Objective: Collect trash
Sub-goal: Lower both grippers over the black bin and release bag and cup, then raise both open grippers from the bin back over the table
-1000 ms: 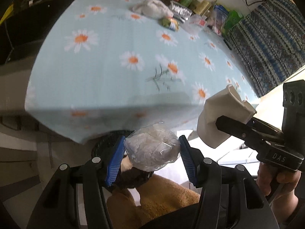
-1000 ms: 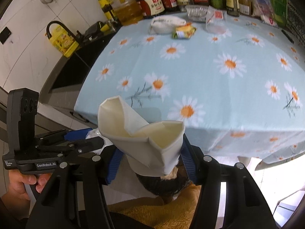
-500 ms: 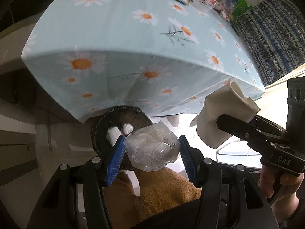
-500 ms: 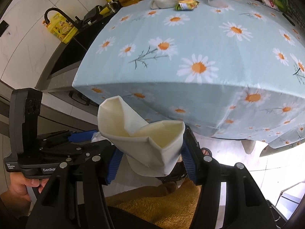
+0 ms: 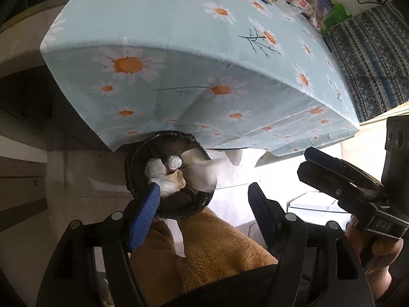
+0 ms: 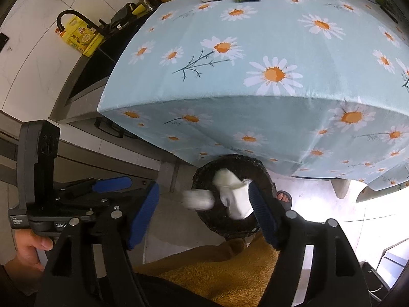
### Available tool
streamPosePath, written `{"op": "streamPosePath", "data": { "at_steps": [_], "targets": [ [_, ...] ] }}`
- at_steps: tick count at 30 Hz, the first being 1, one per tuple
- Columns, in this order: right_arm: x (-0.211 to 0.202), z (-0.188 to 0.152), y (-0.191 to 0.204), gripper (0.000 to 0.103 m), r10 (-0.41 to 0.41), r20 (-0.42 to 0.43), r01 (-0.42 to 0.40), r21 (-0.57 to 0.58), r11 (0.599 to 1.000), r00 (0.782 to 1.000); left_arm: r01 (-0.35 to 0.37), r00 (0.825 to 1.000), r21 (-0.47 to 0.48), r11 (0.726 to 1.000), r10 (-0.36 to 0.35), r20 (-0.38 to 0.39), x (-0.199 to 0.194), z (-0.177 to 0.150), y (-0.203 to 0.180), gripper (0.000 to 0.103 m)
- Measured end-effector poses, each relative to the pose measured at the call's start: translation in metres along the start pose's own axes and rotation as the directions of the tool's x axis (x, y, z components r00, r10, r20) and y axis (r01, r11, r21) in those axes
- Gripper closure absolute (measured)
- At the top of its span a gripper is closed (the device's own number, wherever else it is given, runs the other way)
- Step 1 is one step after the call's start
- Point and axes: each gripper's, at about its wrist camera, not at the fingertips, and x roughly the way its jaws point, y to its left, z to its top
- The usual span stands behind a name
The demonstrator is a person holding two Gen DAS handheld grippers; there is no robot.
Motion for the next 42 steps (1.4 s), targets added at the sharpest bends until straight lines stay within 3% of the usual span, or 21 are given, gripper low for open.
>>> {"op": "streamPosePath", "data": {
  "at_steps": [12, 15, 35, 42],
  "targets": [
    [-0.007, 0.009, -0.007, 0.03, -0.011, 0.022, 0.01, 0.016, 1.0, 1.0, -0.014, 1.0, 0.011, 1.0, 0.014, -0.001, -0.004, 0.006, -0.003, 0.034],
    [-0.007, 0.012, -0.008, 0.03, 0.003, 0.007, -0.003, 0.023, 1.0, 1.0, 0.01, 1.0, 0.018, 1.0, -0.01, 0.001, -0.008, 0.009, -0.006, 0.034],
    [-0.071, 0.061, -0.029, 0.03, -0.023, 0.177, 0.022, 0.01, 1.0, 0.984, -0.006, 0.986, 0.123, 0.992, -0.014, 0.163, -0.071, 0.058, -0.054, 0.034],
    [-0.077, 0.084, -0.042, 0.03, -0.036, 0.188, 0.041, -0.025, 0.999, 0.982, -0.021, 0.979, 0.132, 0.991, -0.006, 0.206, -0.077, 0.081, -0.067, 0.034]
  ]
}}
